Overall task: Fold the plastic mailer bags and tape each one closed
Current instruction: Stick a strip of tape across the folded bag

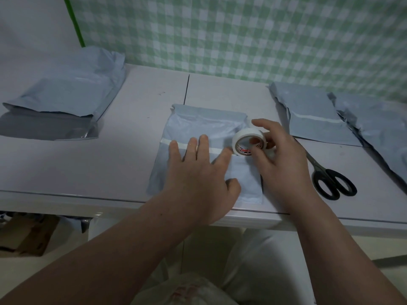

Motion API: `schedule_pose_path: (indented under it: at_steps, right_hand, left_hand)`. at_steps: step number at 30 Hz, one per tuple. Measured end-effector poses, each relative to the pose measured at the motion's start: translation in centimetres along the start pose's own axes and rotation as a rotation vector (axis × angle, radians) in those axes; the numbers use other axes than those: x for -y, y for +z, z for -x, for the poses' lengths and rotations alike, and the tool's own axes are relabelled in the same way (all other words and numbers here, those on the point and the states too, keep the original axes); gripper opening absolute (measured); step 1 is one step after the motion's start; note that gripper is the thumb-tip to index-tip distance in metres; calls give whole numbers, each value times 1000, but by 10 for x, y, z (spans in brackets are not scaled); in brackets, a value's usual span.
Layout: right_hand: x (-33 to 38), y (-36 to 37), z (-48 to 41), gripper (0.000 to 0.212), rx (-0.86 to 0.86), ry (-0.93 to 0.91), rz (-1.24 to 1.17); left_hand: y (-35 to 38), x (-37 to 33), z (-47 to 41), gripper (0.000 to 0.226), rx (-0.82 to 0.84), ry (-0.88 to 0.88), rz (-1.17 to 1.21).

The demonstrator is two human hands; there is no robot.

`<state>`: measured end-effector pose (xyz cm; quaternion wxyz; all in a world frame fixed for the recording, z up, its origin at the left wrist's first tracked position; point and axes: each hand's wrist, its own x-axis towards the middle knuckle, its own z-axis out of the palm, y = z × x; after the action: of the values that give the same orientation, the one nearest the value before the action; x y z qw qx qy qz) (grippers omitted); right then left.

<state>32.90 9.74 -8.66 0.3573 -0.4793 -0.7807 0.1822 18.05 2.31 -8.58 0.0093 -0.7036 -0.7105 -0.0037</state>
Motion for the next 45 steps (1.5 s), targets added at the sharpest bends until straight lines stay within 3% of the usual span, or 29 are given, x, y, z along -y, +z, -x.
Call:
schedule_pose_path:
  at_steps: [5,13,23,34,38,45]
  right_hand:
    - [-1,0,-2,39,102,-3,-37]
    - [-3,1,-3,46,113,21,-65]
    - [-1,0,0,33,-78,99,-122]
    - [-4,0,4,33,-372,108,73]
    - [-5,1,3,35,-357,62,168]
    - [-2,1,1,40,-275,36,171]
  left_hand:
    - [-4,-4,-7,72,-33,110,23]
    - [6,-10,-2,86,-126,98,117]
    - [9,-11,-4,82,-148,118,67]
    - [1,-12,-1,85,-126,103,59]
    - [0,-15,-3,91,-81,81,17]
    - [-3,-22,-6,75,-33,59,-13]
